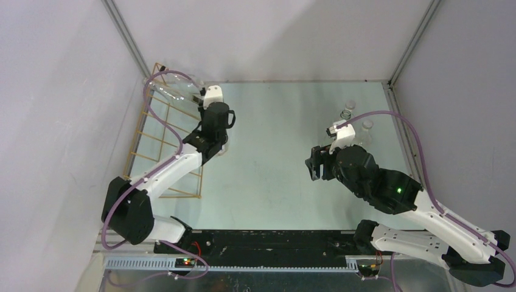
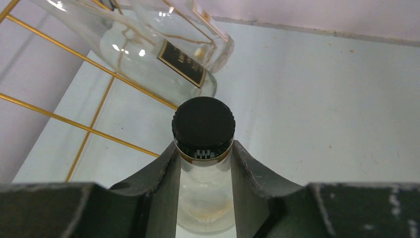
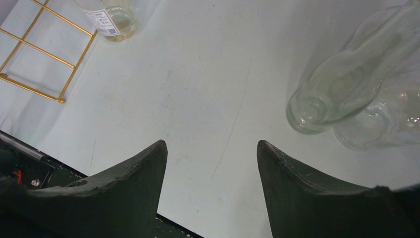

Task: Take the wine bottle off the wine rack

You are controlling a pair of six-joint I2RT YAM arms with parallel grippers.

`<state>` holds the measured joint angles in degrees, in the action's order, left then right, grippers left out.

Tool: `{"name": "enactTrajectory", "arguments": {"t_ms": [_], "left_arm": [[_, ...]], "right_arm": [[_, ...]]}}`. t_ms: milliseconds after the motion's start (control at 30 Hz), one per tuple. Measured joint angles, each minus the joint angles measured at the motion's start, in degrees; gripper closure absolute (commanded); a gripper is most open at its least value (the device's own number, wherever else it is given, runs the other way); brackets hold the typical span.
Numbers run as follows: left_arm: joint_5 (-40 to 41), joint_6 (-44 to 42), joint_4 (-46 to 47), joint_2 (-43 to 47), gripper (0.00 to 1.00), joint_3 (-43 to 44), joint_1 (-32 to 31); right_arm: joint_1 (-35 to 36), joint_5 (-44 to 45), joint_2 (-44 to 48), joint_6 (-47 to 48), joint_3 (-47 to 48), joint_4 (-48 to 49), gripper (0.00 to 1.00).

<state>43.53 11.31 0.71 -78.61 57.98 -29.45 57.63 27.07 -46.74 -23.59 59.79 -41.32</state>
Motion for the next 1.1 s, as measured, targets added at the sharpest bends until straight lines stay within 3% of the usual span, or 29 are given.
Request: {"name": "enactTrajectory", "arguments": {"t_ms": [433,1100], "left_arm": [[1.99,0.96,0.83,-1.22,1.0,0.0,-12.0],[-0.44,10.25,-1.36,-3.67,1.0,1.09,-30.4]], "right_arm": [[0.0,1.92,0.68,0.0,0.0,-1.66,0.3],[-0.11,6.4,2.95,0.07,-0.02,-6.38,0.29]]}}
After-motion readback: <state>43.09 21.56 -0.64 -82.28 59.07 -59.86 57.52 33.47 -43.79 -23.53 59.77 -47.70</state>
